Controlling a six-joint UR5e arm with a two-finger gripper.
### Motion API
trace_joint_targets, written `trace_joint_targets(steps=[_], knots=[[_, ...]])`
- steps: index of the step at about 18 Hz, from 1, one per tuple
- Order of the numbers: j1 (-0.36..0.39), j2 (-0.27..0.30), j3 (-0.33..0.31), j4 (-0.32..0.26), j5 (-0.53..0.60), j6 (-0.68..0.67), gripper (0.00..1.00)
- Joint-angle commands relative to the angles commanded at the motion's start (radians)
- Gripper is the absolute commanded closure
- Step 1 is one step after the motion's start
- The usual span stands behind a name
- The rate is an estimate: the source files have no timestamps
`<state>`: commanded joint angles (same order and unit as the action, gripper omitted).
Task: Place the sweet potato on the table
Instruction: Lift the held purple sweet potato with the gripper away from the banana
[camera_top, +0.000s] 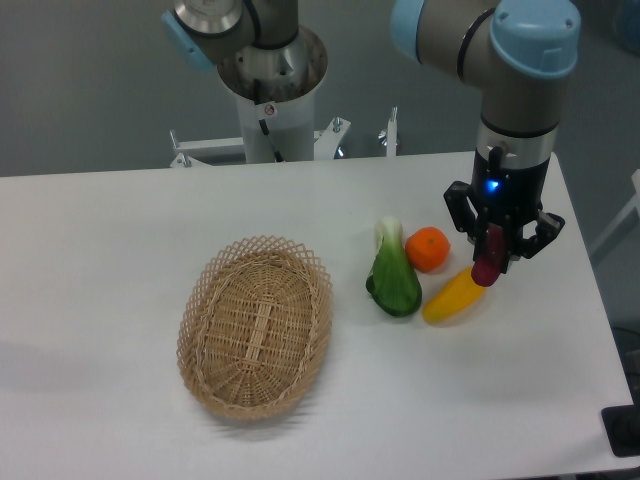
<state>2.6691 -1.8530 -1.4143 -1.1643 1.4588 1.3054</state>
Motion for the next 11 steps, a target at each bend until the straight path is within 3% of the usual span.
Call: trace_joint_targets(steps=[11], knots=[[-0.012, -0.011, -0.003, 0.005, 0.006, -0.034, 0.67]])
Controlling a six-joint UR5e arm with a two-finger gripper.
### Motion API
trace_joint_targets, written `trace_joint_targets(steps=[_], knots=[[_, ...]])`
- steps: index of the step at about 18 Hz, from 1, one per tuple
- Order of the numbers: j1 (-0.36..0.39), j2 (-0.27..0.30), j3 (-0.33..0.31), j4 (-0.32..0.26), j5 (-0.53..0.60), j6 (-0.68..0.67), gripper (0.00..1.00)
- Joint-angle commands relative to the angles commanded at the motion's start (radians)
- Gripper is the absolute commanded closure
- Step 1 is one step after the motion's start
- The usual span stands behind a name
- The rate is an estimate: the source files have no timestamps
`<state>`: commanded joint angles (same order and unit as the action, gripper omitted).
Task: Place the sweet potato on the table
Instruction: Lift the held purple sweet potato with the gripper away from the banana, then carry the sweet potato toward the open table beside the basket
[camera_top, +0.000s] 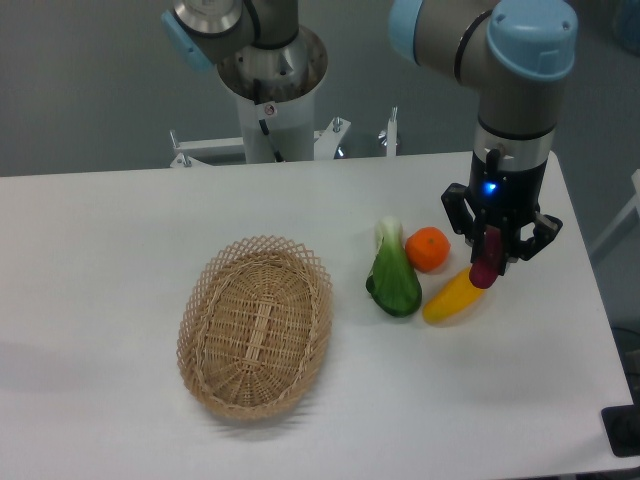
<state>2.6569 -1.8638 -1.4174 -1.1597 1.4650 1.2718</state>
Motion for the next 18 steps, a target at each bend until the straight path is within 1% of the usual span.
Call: trace_joint_targets(steps=[2, 3, 8, 10, 11, 12, 14, 15, 16, 18], knots=[[-0.008, -0.005, -0.002, 0.003, -0.005, -0.067, 0.67], [-0.021, -0.014, -0.002, 0.017, -0.005, -0.107, 0.67], [-0.093, -0.090, -0.014, 0.173, 0.002, -0.320, 0.67], [-0.120, -0.123, -0.018, 0.219, 0.005, -0.400, 0.67], [-0.127, -0.138, -0.029, 0.245, 0.005, -0.442, 0.67], [-0.138, -0.153, -0.044, 0.285, 0.006, -0.477, 0.67], [-0.153, -0.184, -0.087, 0.391, 0.015, -0.511, 0.67], [-0.159, -0.195, -0.107, 0.431, 0.023, -0.512, 0.67], [-0.160, -0.201, -0.120, 0.446, 0.034, -0.511, 0.67], [-0.160, -0.213, -0.132, 0.449, 0.061, -0.503, 0.67]])
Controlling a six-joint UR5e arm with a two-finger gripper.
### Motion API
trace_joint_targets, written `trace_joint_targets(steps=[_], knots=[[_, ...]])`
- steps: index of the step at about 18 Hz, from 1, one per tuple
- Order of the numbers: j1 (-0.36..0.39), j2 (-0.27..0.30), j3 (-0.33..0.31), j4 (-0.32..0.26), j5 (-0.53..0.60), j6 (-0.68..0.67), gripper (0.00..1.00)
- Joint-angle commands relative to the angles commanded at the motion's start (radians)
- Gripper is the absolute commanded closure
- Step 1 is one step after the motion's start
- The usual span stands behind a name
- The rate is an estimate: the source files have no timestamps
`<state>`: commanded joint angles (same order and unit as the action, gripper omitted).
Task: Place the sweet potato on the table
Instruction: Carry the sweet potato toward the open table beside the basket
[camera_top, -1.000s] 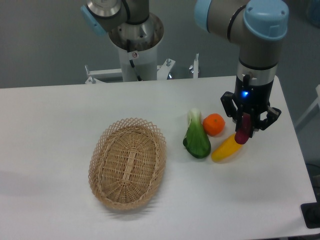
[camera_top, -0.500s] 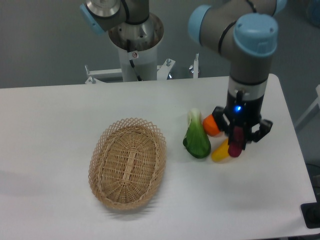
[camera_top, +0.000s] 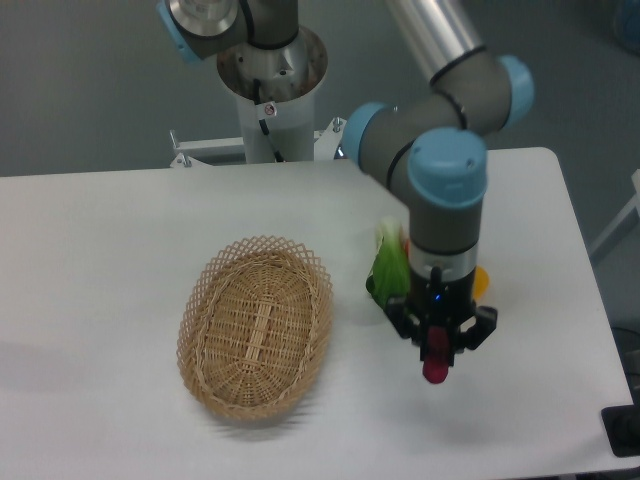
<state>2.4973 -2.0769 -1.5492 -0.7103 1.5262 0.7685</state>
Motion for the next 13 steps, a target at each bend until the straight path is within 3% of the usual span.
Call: trace_joint_targets(steps=[6, 13], knots=[[-0.031, -0.055, -0.017, 0.011, 0.042, -0.003, 0.67], [-0.038, -0.060, -0.083, 0.035, 0.095, 0.024, 0.67]])
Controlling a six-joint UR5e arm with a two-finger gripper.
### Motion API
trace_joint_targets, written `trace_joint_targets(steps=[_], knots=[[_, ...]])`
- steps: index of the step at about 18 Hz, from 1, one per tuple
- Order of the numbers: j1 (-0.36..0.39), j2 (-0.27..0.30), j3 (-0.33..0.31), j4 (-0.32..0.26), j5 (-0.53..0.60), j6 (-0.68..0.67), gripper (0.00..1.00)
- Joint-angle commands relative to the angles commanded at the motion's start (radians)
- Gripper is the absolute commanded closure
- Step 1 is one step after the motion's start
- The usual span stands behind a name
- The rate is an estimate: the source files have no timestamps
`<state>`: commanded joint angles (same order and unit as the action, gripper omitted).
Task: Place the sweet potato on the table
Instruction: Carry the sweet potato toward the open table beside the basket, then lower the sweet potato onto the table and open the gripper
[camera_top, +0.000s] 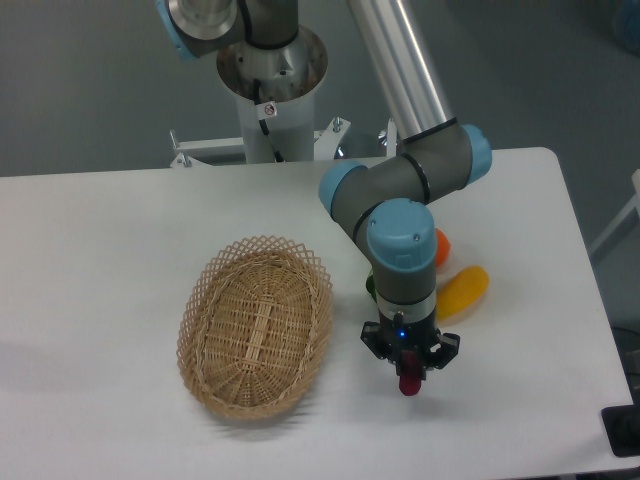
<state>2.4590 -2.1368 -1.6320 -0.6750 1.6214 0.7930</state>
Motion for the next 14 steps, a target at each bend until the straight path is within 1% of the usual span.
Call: trace_joint_targets(steps=[3, 6, 14], knots=[[-0.009, -0.002, -0.018, 0.000, 0.008, 0.034, 0.66], [-0.024, -0.012, -0.015, 0.002, 0.055, 0.040, 0.66], [-0.031, -0.018, -0.028, 0.002, 0.057, 0.038, 0.65]])
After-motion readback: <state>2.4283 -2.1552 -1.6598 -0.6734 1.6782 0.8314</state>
